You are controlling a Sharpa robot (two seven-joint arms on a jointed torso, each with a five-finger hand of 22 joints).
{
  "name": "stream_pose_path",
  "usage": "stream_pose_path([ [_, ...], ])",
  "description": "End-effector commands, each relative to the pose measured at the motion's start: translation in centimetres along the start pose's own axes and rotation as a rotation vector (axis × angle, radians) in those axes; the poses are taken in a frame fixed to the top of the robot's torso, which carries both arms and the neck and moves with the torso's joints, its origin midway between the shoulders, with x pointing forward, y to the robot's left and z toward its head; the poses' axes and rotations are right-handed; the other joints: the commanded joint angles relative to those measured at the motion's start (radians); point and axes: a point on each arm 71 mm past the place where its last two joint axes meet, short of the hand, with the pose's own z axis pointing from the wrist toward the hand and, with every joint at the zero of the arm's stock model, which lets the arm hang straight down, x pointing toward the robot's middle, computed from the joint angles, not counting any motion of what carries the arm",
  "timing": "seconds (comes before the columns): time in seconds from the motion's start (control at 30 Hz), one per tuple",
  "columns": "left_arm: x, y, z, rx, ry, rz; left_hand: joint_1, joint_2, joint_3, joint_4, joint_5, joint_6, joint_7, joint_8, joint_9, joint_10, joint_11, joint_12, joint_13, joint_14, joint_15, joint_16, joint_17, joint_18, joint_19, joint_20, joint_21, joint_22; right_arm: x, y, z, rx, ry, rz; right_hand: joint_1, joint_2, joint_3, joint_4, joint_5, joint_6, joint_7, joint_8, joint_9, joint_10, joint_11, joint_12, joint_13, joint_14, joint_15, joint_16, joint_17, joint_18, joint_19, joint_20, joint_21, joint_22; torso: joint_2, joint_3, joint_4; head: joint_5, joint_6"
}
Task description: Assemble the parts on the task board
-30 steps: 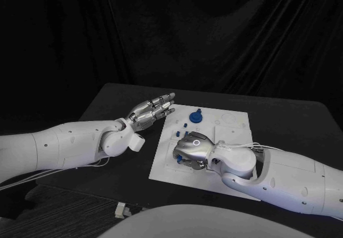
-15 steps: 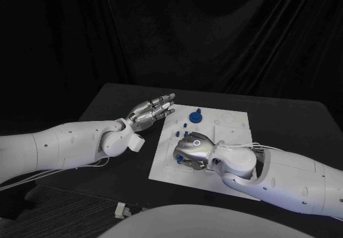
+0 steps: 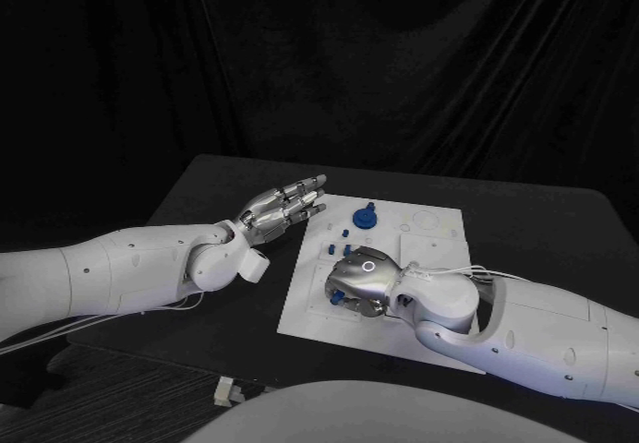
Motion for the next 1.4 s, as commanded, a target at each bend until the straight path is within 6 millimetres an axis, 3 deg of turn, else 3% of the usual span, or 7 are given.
stream_pose_path([
  [0.03, 0.13, 0.01, 0.03, 0.007, 0.008, -0.014, 0.004, 0.004, 0.007, 0.001, 0.003, 0.005, 0.0, 0.003, 0.001, -0.001, -0.001, 0.005, 0.0, 0.001, 0.006, -0.004, -0.002, 0.004, 0.0, 0.008, 0.001, 0.001, 0.3, -0.04, -0.13, 0.02, 0.022, 0.002, -0.005, -0.006, 0.007, -0.001, -0.004, -0.005, -0.001, -0.006, 0.0, 0.005, 0.002, -0.001, 0.0, 0.036, 0.008, 0.004, 0.0, 0.01, 0.017, 0.007, 0.001, 0.176, 0.0, 0.0001, 0.0005, 0.0, 0.0],
  [0.53, 0.09, 0.09, 0.04, 0.002, 0.009, -0.015, 0.005, 0.006, 0.009, 0.0, 0.004, 0.006, 0.001, 0.005, 0.002, -0.001, -0.003, 0.004, 0.0, 0.001, 0.012, -0.004, -0.002, 0.004, 0.0, 0.015, 0.001, 0.002, 0.33, -0.06, -0.19, 0.025, 0.028, 0.002, -0.005, -0.005, 0.01, -0.002, -0.005, -0.007, 0.0, -0.008, 0.0, 0.004, 0.002, -0.002, 0.0, 0.035, 0.009, 0.002, -0.004, 0.011, 0.016, 0.007, -0.001, 0.176, 0.0, 0.0002, -0.0002, 0.002, 0.0],
  [0.77, 0.07, 0.14, 0.04, -0.001, 0.011, -0.016, 0.006, 0.006, 0.009, 0.0, 0.004, 0.006, 0.001, 0.005, 0.001, -0.002, -0.003, 0.004, 0.0, 0.001, 0.013, -0.004, -0.002, 0.005, 0.0, 0.016, 0.001, 0.002, 0.38, -0.18, -0.04, 0.034, 0.031, 0.0, -0.027, -0.015, 0.031, -0.009, -0.02, -0.063, -0.002, -0.043, -0.013, -0.013, 0.002, -0.013, -0.001, 0.03, 0.009, -0.006, -0.016, 0.013, 0.009, 0.009, -0.014, 0.172, 0.001, 0.0003, 0.0001, 0.004, 0.0],
  [0.83, 0.08, 0.17, 0.05, -0.002, 0.011, -0.017, 0.006, 0.006, 0.009, 0.0, 0.004, 0.006, 0.001, 0.005, 0.001, -0.002, -0.003, 0.004, 0.0, 0.001, 0.013, -0.004, -0.002, 0.005, 0.0, 0.016, 0.001, 0.002, 0.41, -0.21, 0.02, 0.038, 0.035, -0.001, -0.044, -0.022, 0.036, -0.006, -0.042, -0.122, -0.013, -0.065, -0.029, -0.03, 0.004, -0.022, -0.002, 0.027, 0.008, -0.012, -0.025, 0.015, 0.006, 0.007, -0.021, 0.17, 0.001, 0.0003, 0.0003, 0.003, 0.0],
  [0.93, 0.1, 0.21, 0.06, -0.004, 0.013, -0.018, 0.006, 0.006, 0.009, 0.0, 0.004, 0.006, 0.001, 0.005, 0.001, -0.002, -0.003, 0.004, 0.0, 0.001, 0.013, -0.004, -0.002, 0.005, 0.0, 0.016, 0.001, 0.002, 0.43, -0.26, 0.08, 0.04, 0.037, -0.002, -0.065, -0.029, 0.038, -0.008, -0.064, -0.217, -0.073, -0.066, -0.055, -0.063, 0.012, -0.034, -0.001, 0.024, 0.009, -0.016, -0.031, 0.016, 0.003, 0.008, -0.028, 0.168, 0.001, 0.0001, 0.0003, 0.003, 0.0],
  [1.07, 0.11, 0.3, 0.07, -0.006, 0.014, -0.02, 0.006, 0.007, 0.01, 0.0, 0.004, 0.006, 0.001, 0.006, 0.002, -0.002, -0.002, 0.003, 0.0, 0.001, 0.014, -0.004, -0.002, 0.005, 0.0, 0.017, 0.001, 0.002, 0.45, -0.31, 0.13, 0.041, 0.035, -0.002, -0.076, -0.031, 0.027, -0.013, -0.071, -0.259, -0.098, -0.064, -0.069, -0.108, 0.022, -0.045, -0.003, 0.021, 0.005, -0.022, -0.039, 0.018, 0.0, 0.007, -0.036, 0.166, 0.0, 0.0, 0.0001, 0.006, 0.0],
  [1.4, 0.06, 0.67, -0.11, -0.014, 0.012, -0.024, 0.006, 0.009, 0.011, 0.001, 0.004, 0.008, 0.003, 0.007, 0.002, -0.002, -0.002, 0.003, 0.0, 0.001, 0.015, -0.004, -0.002, 0.005, 0.001, 0.019, 0.001, 0.003, 0.33, -0.34, 0.14, 0.034, 0.014, -0.001, -0.085, -0.028, 0.008, -0.016, -0.091, -0.269, -0.111, -0.061, -0.076, -0.137, 0.024, -0.043, -0.002, 0.02, 0.002, -0.024, -0.041, 0.018, -0.001, 0.004, -0.039, 0.166, 0.001, -0.0004, 0.0011, 0.004, 0.0],
])
